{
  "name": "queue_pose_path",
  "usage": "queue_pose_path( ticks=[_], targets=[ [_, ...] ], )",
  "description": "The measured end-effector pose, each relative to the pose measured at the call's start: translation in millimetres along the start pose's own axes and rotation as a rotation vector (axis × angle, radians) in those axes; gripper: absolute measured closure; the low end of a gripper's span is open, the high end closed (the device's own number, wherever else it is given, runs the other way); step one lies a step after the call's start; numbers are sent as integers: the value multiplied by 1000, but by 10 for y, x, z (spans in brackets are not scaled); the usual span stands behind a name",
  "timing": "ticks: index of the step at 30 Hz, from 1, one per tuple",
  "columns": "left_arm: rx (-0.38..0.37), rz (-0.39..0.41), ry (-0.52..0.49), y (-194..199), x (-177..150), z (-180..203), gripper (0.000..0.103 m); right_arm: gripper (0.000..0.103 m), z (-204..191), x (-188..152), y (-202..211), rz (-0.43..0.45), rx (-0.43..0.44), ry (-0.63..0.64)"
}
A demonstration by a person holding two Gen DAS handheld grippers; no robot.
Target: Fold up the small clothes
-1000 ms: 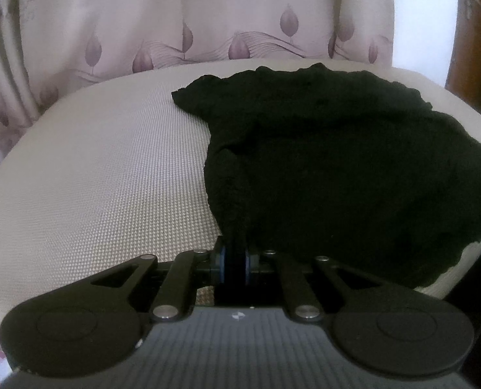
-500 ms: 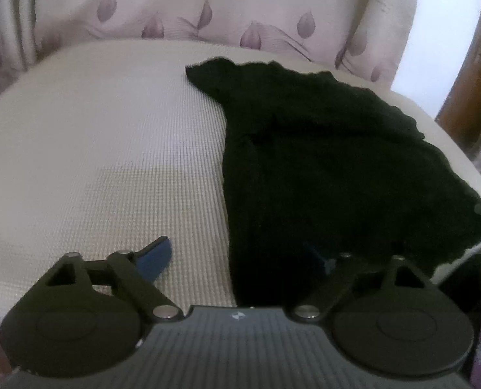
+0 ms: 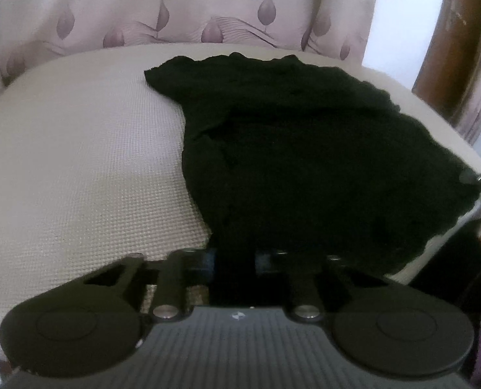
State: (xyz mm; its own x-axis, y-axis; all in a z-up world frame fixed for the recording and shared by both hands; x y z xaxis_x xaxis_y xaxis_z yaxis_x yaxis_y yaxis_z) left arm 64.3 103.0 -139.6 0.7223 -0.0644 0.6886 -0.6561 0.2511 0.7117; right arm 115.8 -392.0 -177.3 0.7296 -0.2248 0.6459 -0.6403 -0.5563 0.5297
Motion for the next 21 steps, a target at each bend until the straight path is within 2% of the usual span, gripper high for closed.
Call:
queue_pose_path(
  ticks=[1,6,16,21],
  targets=[
    [-8,2,8,0,6,7,91,91,-22,3,-7,1,1,2],
    [-73,29,98,34,96,-9,92,92,-42,81,62,77,112,-102],
    [-98,125,175,176,313,-96,93,92,-95,334,154,172,242,-214],
    [-117,178,230,216,387,-167,93,91,-136,445,133,201,271,-232]
  ],
)
Point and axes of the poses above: each gripper's, at about its wrist camera, not at the fingertips, and y roughly against the way its jaws point, z to its right, x to its top, the point moved 4 cm from there along -y, roughly the way its jaws point, and after that the axes turned 1 degree about y, right-handed, at the moved point
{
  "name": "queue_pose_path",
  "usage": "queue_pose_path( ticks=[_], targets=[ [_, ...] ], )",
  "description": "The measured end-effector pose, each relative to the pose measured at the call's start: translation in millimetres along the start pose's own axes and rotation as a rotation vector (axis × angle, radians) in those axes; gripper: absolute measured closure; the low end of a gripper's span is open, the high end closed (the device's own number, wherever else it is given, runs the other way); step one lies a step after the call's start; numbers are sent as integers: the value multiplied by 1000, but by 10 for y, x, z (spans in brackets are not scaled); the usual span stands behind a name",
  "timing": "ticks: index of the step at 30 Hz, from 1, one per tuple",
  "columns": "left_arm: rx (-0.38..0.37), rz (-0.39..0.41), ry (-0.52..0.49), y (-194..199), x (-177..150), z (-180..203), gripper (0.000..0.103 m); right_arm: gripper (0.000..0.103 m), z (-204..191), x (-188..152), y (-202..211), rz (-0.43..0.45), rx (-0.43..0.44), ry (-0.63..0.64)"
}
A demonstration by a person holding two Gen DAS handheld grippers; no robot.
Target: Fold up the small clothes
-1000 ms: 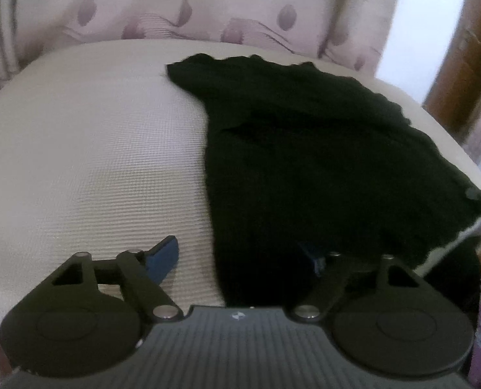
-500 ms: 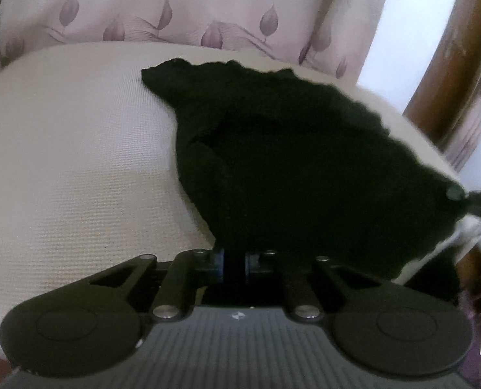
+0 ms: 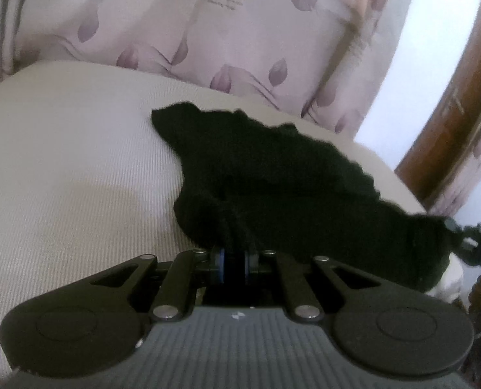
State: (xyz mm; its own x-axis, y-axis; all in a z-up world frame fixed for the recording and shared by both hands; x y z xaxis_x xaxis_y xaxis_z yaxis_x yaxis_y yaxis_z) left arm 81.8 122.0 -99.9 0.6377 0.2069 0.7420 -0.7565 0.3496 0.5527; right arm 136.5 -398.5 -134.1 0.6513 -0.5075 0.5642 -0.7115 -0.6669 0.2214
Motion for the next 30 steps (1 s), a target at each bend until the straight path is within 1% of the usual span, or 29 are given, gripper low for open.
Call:
queue_pose_path(
  ticks=[2,6,14,19,24,30],
  targets=[
    [-16,28,40,11,55,-29,93,91,-16,39,-22,10,14,-7],
    [-38,78,86,18,172,-68,93,91,-41,144,-89,28,38,-16],
    [-63,139,136,-57,441,-112,93,91,-37,389,-287,44,37,-14],
    [-76,159,185,-167,611,-174,92,91,26,566,-439,44,32,-28],
    [-67,168,213,-303,762,-256,92,91,112,742,-626,39,8,-43],
    [-67,170,336,-543,889,-495,92,91,315,957,-919,39,-21,-94]
  ],
)
Point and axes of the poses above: each gripper's, at about its wrist camera, not at the fingertips, and y roughly against the way its jaws point, z to its right, x to its top, the point moved 4 cm from there along -y, roughly the way its jaws point, and after that the axes turned 1 degree about y, right-handed, at the moved point
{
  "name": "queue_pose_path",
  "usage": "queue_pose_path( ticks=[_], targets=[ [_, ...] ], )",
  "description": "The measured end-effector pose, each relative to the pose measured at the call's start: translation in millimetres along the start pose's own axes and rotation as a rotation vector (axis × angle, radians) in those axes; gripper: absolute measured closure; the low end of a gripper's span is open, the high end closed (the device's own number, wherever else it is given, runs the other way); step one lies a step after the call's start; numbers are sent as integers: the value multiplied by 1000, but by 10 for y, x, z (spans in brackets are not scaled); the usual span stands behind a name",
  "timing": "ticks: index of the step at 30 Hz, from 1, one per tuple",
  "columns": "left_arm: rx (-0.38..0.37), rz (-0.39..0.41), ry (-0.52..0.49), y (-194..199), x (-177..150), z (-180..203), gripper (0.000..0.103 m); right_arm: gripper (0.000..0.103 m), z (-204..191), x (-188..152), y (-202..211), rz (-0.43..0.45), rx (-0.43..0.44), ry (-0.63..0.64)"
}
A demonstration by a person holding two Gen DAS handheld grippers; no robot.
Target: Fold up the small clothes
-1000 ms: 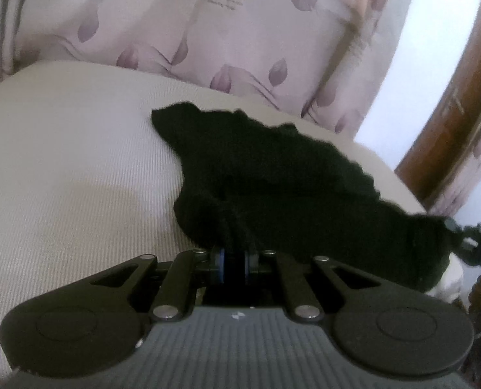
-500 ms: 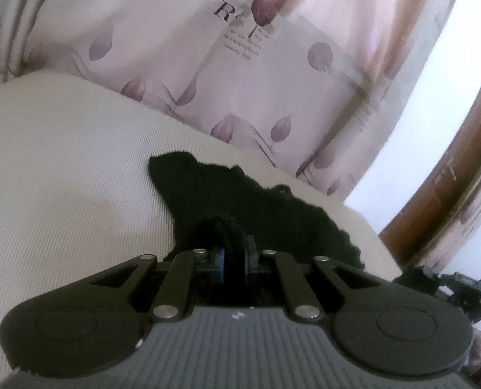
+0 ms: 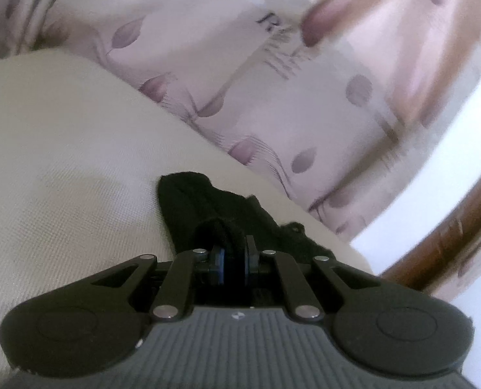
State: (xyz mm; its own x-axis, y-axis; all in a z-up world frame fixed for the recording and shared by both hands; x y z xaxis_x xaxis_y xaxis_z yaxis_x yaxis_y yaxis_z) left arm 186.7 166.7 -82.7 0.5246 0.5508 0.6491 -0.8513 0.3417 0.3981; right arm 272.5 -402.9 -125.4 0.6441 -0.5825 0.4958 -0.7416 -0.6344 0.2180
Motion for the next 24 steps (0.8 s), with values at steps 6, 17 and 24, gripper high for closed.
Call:
queue_pose_path(
  ticks=[6,17,24],
  targets=[
    [29,11,46,-271,79,-160,92,90,197,126,-326,-4,-20,-49],
    [101,35,66,-600,96,-367,92,89,509,271,-818,63,-2,-183],
    [102,50,120,-754,139,-475,77,88,707,263,-1018,140,-4,-307]
  ],
)
Point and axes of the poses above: each gripper's, at about its wrist camera, not at the fingertips, and y roughly against the way its jaws point, z to its right, x to its top, the point moved 4 cm from there along -y, roughly the way its jaws point, and after that the axes turned 1 degree about y, right-handed, at the moved point
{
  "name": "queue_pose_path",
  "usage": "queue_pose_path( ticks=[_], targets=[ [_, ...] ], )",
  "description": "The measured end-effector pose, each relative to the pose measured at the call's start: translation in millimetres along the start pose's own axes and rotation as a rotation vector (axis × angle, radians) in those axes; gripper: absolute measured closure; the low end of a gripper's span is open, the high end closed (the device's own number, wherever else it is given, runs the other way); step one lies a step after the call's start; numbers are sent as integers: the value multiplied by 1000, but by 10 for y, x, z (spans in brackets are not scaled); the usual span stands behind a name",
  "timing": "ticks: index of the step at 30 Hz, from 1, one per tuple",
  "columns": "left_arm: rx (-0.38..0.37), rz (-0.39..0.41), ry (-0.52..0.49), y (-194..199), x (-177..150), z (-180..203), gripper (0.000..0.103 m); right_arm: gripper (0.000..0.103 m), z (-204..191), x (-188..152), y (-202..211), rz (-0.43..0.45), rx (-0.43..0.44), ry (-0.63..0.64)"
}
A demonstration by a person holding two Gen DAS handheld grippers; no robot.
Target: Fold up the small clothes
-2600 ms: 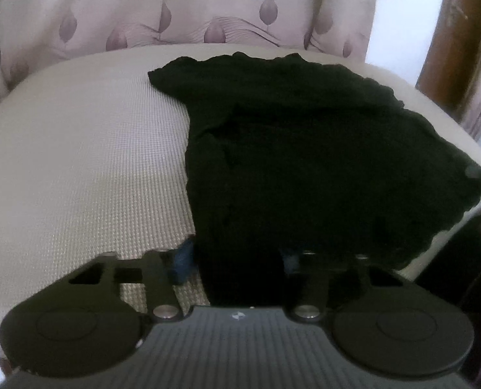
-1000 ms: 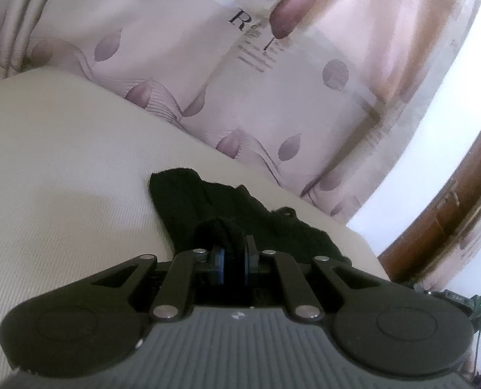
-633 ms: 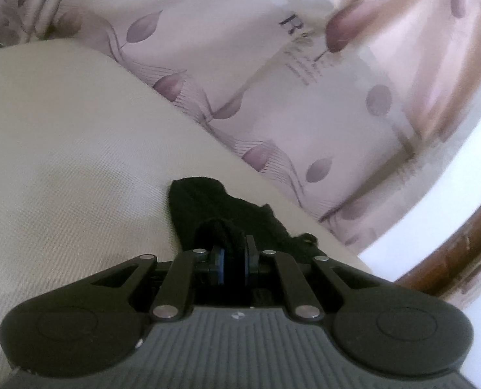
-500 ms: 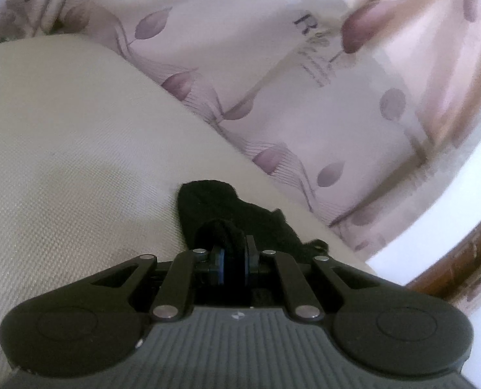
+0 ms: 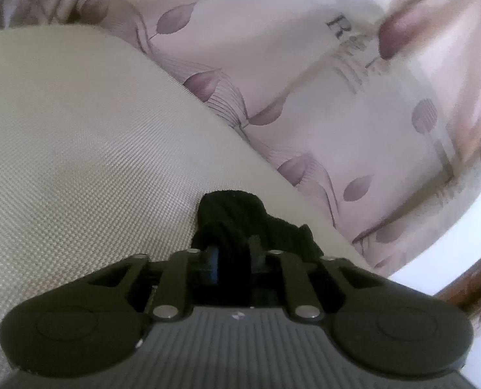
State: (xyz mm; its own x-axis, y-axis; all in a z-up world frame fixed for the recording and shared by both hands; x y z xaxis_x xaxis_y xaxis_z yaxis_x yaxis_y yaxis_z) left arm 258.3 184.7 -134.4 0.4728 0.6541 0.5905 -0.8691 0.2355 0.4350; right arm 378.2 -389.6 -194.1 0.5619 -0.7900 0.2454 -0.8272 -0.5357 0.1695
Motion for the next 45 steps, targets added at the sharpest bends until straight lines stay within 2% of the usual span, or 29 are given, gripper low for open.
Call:
queue_pose_path(
  ticks=[1,2,3,4,5,6,8,9,11,15,18,19,20,22,23,25,28,30,32,34,36,39,40,42,43,44,45],
  targets=[
    [-9,0,24,-15,14,-31,63,86,36,7,-10,13,10,-25],
    [-20,2,46,-18,32,-56,44,81,58,12,-25,20,17,-35],
    [-23,21,64,-7,52,-80,33,69,67,15,-36,24,17,-35],
    [-18,53,78,20,78,-102,16,59,83,22,-40,35,23,-46],
    [-10,97,95,63,108,-133,4,41,100,36,-21,56,51,-70],
    [-6,124,107,100,135,-156,2,25,112,53,4,88,106,-108],
    [0,133,103,140,185,-174,2,10,104,86,59,134,175,-172],
    [7,130,87,155,196,-167,2,7,65,95,68,127,169,-161],
    [17,133,24,214,189,-105,2,7,-99,93,89,76,108,-45],
    [2,106,-165,484,54,55,6,7,-590,-72,404,87,-13,356],
    [-47,26,-287,678,-179,163,11,8,-925,-422,687,49,-2,621],
    [-65,-13,-314,709,-258,190,17,8,-1018,-566,739,24,-1,701],
    [-84,-56,-347,732,-354,227,23,10,-1117,-752,753,-12,-9,795],
    [-100,-109,-387,731,-476,286,27,24,-1264,-1126,691,-111,-12,936],
    [-103,-125,-395,721,-518,301,27,33,-1326,-1297,638,-159,1,976],
    [-110,-136,-389,682,-554,327,27,38,-1405,-1653,460,-277,21,1038],
    [-129,-144,-366,635,-546,355,27,44,-1433,-2184,140,-431,-1,1176],
    [-122,-137,-382,621,-533,377,25,44,-1401,-2429,35,-481,-24,1224],
    [-125,-129,-400,645,-537,405,22,44,-1413,-2524,-107,-528,-27,1228],
    [-123,-121,-415,665,-538,419,16,44,-1417,-2592,-273,-577,-72,1258],
    [-119,-107,-418,693,-524,410,15,45,-1499,-2602,-436,-578,-81,1287],
    [-131,-106,-380,701,-477,390,11,45,-1680,-2415,-689,-547,-83,1287],
    [-133,-104,-369,692,-462,384,9,45,-1705,-2328,-824,-535,-112,1290],
    [-124,-100,-359,665,-436,387,9,46,-1740,-2079,-1125,-452,-227,1292],
    [-113,-99,-359,653,-427,397,9,46,-1743,-1892,-1275,-358,-323,1286],
    [-104,-97,-359,645,-417,412,9,44,-1744,-1731,-1358,-291,-370,1249],
    [-100,-94,-360,652,-408,427,9,44,-1755,-1536,-1363,-242,-350,1144]
  ],
)
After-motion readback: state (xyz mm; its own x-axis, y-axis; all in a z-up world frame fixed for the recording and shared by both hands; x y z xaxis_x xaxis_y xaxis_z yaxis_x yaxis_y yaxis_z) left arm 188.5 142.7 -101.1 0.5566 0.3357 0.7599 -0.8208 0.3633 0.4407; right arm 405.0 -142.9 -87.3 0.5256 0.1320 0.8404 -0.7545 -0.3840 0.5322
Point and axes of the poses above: each gripper's, at about its wrist camera, not at the fingertips, and y roughly against the way its jaws point, z to its right, x to its top, the point moved 4 cm from there along -y, roughly the way its jaws point, and after that the axes turned 1 degree about y, right-handed, at the moved point
